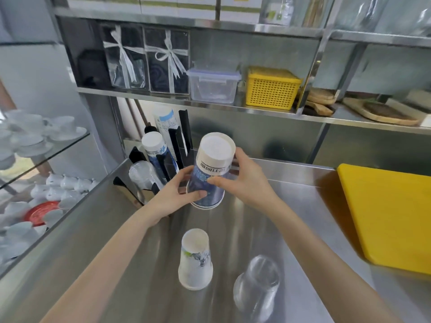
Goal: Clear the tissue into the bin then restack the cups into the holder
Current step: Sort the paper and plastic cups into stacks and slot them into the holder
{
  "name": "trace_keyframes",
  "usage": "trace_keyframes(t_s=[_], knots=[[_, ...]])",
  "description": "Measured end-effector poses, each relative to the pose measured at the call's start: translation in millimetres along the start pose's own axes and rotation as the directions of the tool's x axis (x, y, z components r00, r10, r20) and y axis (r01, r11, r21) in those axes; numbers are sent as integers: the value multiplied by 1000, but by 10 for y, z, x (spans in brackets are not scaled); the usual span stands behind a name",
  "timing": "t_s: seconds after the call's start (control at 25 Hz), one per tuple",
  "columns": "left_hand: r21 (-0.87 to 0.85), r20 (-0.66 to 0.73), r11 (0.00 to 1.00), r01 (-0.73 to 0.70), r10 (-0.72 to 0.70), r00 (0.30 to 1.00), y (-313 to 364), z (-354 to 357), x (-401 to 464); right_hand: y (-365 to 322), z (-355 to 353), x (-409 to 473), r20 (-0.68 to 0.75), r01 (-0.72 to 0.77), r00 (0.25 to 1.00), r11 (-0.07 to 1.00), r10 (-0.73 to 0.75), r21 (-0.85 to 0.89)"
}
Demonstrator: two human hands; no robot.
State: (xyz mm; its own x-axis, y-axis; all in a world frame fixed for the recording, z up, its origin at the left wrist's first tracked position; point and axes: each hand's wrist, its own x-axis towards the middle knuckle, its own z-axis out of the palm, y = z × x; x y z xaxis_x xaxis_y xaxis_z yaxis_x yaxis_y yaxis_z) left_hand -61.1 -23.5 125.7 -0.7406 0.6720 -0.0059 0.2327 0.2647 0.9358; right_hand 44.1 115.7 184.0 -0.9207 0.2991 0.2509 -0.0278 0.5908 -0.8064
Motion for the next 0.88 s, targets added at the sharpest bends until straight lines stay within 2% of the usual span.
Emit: trace_keyframes(t_s=[0.28,0.52,0.72,0.88], knots=[[60,-137,995,-82,90,987,218,-662,-64,-512,324,279,-67,114,991,993,-112,23],[144,-185,981,-129,155,970,209,-1350,141,-812,705,797,-106,176,979,984,-173,21],[146,-176,978,-148,173,969,93,-1733,487,-894,1018,1262,-127,194,972,981,-196,-25],[148,-138,984,-104,125,983,-123,-1884,846,-788,1160,1571,-128,148,980,988,-152,-43]])
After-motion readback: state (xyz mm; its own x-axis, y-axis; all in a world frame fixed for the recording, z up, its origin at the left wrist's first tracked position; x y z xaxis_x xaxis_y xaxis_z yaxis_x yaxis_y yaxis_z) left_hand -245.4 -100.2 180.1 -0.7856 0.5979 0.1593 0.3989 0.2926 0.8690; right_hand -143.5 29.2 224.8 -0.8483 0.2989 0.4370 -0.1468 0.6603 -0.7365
